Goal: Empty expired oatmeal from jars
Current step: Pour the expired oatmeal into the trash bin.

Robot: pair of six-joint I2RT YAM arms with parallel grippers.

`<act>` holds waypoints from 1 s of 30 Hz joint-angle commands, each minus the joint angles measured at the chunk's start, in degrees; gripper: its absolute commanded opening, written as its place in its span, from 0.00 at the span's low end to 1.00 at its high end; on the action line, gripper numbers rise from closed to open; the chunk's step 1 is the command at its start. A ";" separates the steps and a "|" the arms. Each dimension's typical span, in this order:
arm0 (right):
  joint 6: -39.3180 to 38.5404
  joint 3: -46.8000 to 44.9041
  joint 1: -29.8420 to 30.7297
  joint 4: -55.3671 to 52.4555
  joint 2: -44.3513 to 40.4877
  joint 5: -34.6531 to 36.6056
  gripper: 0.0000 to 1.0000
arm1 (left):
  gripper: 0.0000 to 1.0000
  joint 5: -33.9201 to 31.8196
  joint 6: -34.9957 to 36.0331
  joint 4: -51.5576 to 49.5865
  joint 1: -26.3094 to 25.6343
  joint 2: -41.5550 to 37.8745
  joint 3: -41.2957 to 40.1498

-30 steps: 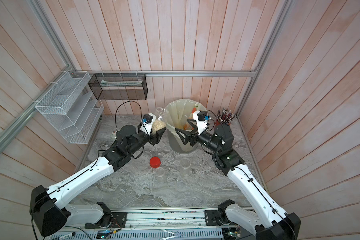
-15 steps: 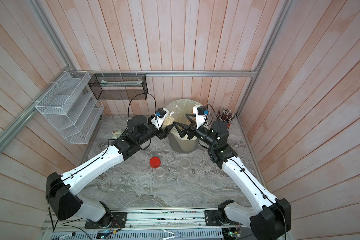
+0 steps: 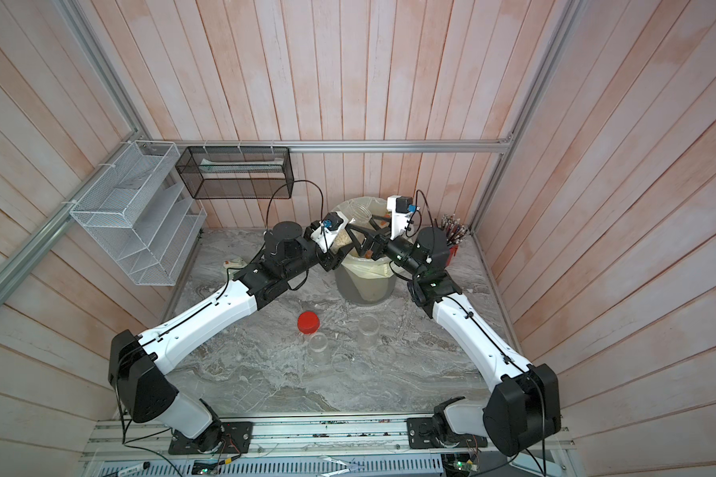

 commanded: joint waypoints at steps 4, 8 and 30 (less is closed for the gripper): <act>3.08 3.04 -0.39 5.08 2.44 -2.22 0.98 | 0.00 1.42 2.57 2.27 -0.20 2.86 4.83; 4.08 3.70 -1.07 6.52 4.05 -2.41 0.98 | 0.00 2.06 2.66 2.67 -0.20 3.85 5.64; 10.32 6.14 -1.87 12.90 9.91 -8.12 0.73 | 0.14 1.51 3.62 4.04 -0.21 5.99 7.46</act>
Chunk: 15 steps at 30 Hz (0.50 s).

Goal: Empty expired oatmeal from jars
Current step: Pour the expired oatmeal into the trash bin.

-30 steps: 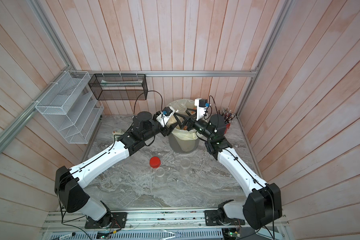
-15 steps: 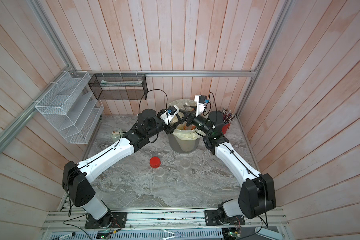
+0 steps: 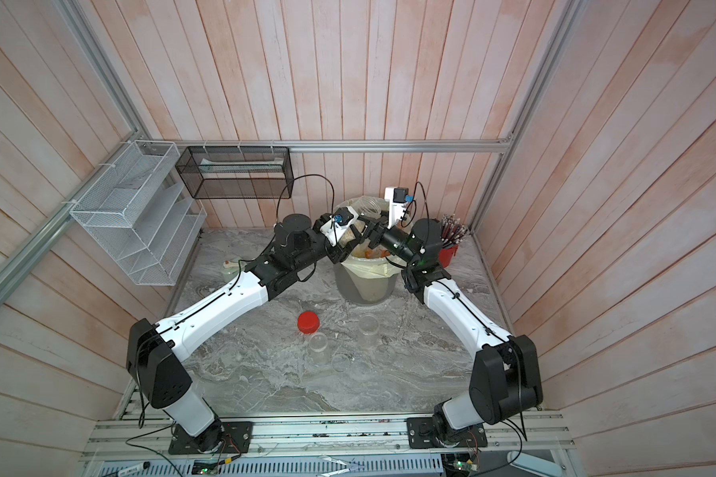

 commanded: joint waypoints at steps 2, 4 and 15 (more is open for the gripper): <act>2.73 2.28 -0.17 3.51 1.57 -2.01 0.61 | 0.32 -0.48 -0.47 4.93 -0.20 0.02 0.69; 3.54 2.30 -0.17 3.78 1.56 -0.90 0.52 | 0.45 -0.50 -1.10 5.98 -0.23 -0.47 -0.28; 7.06 3.58 -0.18 3.82 0.84 7.12 0.35 | 0.90 -0.65 -4.80 7.65 -0.11 -4.29 -6.15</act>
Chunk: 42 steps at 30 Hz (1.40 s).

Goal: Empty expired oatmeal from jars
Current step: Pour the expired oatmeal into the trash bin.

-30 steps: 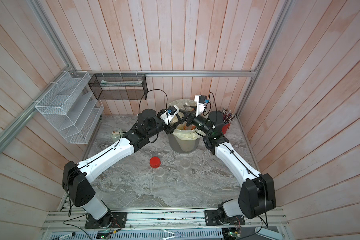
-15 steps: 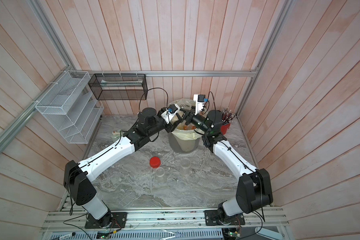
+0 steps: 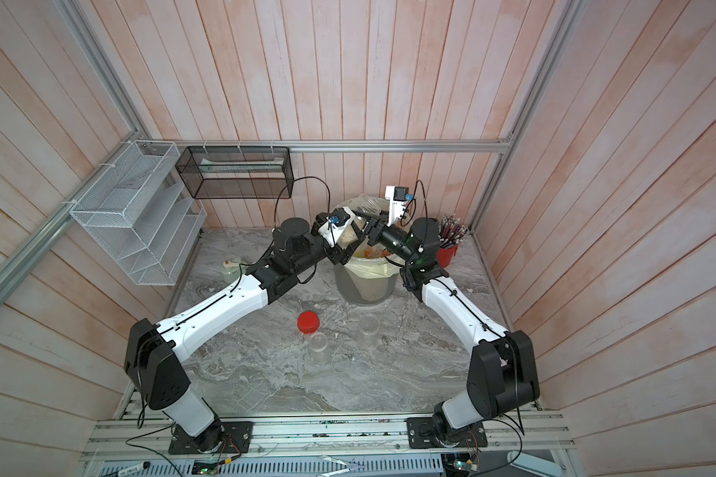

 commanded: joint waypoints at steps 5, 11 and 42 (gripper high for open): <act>4.02 4.39 -0.06 0.12 -0.20 8.37 0.35 | 1.00 -0.21 -6.19 3.10 -0.10 -6.87 -5.94; 5.69 3.98 0.14 -0.07 -0.50 11.38 0.35 | 1.00 0.94 -15.17 1.17 -0.01 -10.64 -8.55; 8.95 3.66 3.42 -0.32 -1.07 19.19 0.35 | 1.00 -1.40 -71.60 6.54 -0.18 -18.20 -17.27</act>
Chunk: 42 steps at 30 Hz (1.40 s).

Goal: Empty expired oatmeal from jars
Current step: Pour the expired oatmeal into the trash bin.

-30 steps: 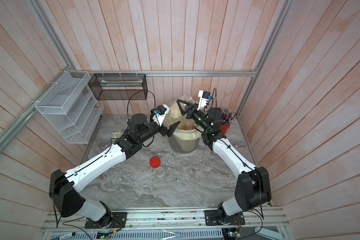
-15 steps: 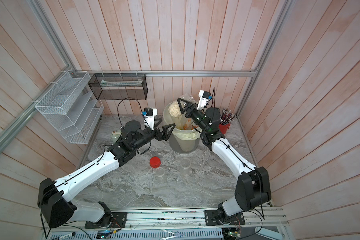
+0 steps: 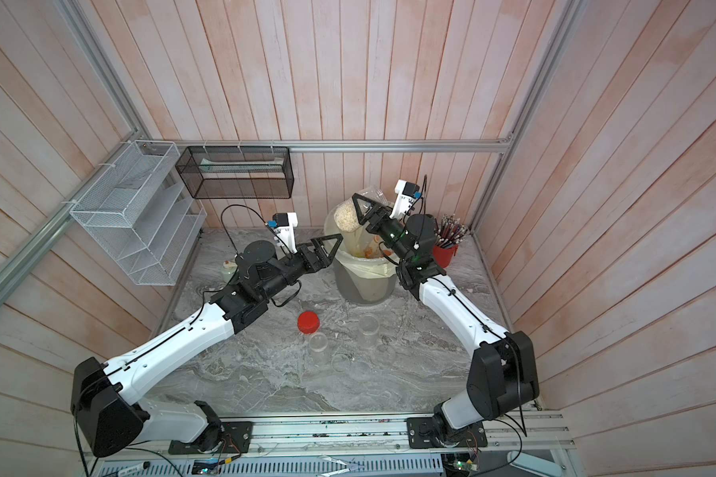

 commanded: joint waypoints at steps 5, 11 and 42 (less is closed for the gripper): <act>3.58 -1.05 1.71 5.39 -2.02 4.53 0.34 | 1.00 0.87 -10.58 2.34 -0.30 -0.94 0.45; 4.34 -2.87 3.91 6.35 -3.22 7.93 0.34 | 1.00 -0.65 -19.98 3.69 -0.40 -0.85 -1.01; 7.96 -10.12 10.00 12.63 -7.33 17.48 0.33 | 1.00 -13.80 -46.60 12.85 -6.11 2.98 -2.35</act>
